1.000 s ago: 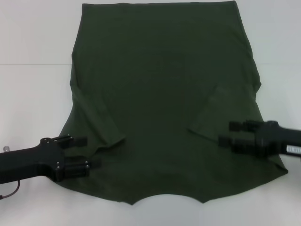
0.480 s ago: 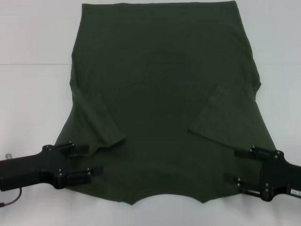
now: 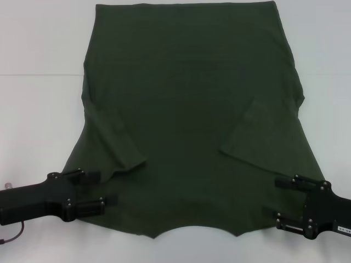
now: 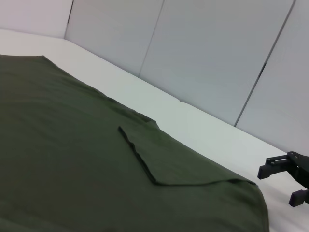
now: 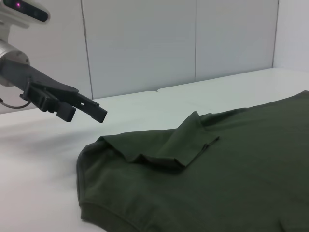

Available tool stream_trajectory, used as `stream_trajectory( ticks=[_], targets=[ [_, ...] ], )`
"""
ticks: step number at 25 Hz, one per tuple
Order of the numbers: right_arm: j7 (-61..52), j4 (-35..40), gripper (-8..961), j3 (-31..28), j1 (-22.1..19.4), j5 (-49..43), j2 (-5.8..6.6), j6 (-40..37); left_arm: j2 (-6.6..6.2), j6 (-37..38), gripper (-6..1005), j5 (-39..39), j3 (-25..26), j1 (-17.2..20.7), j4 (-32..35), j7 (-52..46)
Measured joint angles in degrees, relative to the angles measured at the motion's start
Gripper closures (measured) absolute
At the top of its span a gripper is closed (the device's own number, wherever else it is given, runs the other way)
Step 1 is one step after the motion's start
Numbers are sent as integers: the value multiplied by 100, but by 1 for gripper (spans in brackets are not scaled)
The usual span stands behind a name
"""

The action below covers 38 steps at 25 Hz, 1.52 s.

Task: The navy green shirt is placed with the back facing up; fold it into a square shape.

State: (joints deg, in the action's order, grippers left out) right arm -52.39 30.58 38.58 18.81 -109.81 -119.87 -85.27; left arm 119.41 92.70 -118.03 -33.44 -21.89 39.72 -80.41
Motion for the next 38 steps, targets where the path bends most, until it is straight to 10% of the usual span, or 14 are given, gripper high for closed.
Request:
stream_trajectory(
  ticks=[10,28,38],
  targets=[
    [30,-9,196,43,46,2,-1,2,-49,47,140,-38,-36,0,45,-296],
    [20,-8,197,22,130,13,-1,1,-551,123,140,-1476,-27,-485,1426,-5998],
    [-15,-9,197,11,150,8,-1,1,-400,-264,139,-2664,-112,-876,1387,-6675]
  ],
)
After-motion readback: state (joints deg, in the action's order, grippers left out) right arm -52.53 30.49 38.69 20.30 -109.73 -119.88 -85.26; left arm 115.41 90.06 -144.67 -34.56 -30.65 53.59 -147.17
